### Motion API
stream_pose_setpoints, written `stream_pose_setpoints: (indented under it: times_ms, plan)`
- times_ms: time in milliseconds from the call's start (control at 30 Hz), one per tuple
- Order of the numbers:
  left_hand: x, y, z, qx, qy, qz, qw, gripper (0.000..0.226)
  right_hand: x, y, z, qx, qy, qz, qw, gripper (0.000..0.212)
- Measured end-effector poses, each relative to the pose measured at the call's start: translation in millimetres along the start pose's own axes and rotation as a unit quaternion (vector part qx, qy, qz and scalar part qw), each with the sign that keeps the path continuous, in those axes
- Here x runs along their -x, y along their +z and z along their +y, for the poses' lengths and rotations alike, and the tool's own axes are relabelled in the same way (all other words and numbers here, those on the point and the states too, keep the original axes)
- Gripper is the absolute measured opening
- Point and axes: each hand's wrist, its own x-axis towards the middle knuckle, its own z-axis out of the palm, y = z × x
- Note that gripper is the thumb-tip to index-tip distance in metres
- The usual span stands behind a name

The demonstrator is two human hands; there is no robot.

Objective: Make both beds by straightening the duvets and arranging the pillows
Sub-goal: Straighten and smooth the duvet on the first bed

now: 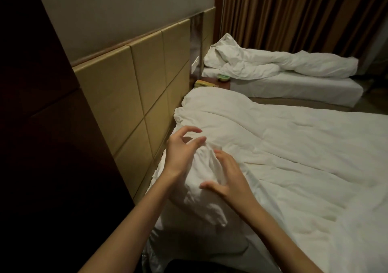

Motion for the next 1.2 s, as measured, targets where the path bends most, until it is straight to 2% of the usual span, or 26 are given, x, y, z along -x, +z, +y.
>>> stream_pose_setpoints:
  times_ms: [67, 200, 267, 367, 467, 567, 633, 700, 800, 900, 1000, 1100, 1200]
  plan:
    - [-5, 2, 11, 0.028, 0.002, 0.003, 1.000, 0.018, -4, 3, -7, -0.026, 0.006, 0.044, 0.999, 0.089]
    - [-17, -1, 21, 0.012, 0.008, 0.011, 1.000, 0.017, -18, -4, -16, -0.049, -0.025, 0.127, 0.990, 0.021]
    - [-20, -6, 20, 0.010, -0.001, 0.005, 1.000, 0.014, -25, -10, -16, -0.022, -0.058, 0.131, 0.989, 0.006]
    - [-11, -25, 7, -0.085, 0.051, 0.000, 0.995, 0.012, -34, -20, -13, -0.017, -0.063, 0.104, 0.992, 0.015]
    - [14, -49, -14, -0.180, 0.171, -0.010, 0.969, 0.030, -38, -25, -14, -0.040, -0.056, 0.076, 0.995, 0.016]
    - [36, -47, -31, -0.280, 0.184, -0.062, 0.940, 0.045, -38, -23, -17, -0.061, -0.044, 0.050, 0.996, 0.020]
    - [40, -38, -41, -0.309, 0.207, -0.054, 0.927, 0.045, -39, -26, -18, -0.085, -0.031, 0.051, 0.995, 0.023]
    - [40, -29, -44, -0.275, 0.222, -0.032, 0.935, 0.038, -39, -35, -18, -0.098, -0.020, 0.055, 0.993, 0.020]
    - [32, -21, -34, -0.220, 0.189, 0.017, 0.957, 0.027, -37, -46, -15, -0.109, -0.004, 0.038, 0.993, 0.018]
    - [24, -16, -17, -0.205, 0.141, 0.018, 0.968, 0.016, -23, -47, -8, -0.108, 0.004, 0.032, 0.994, 0.012]
    - [23, -14, -4, -0.185, 0.068, 0.005, 0.980, 0.007, 5, -37, -3, -0.120, -0.010, 0.050, 0.991, 0.039]
    - [26, -12, 7, -0.139, 0.019, 0.012, 0.990, 0.005, 29, -20, -11, -0.065, -0.058, 0.031, 0.996, 0.063]
    - [20, -9, 17, -0.102, -0.019, 0.012, 0.995, 0.011, 27, -1, -15, -0.009, -0.059, 0.018, 0.998, 0.078]
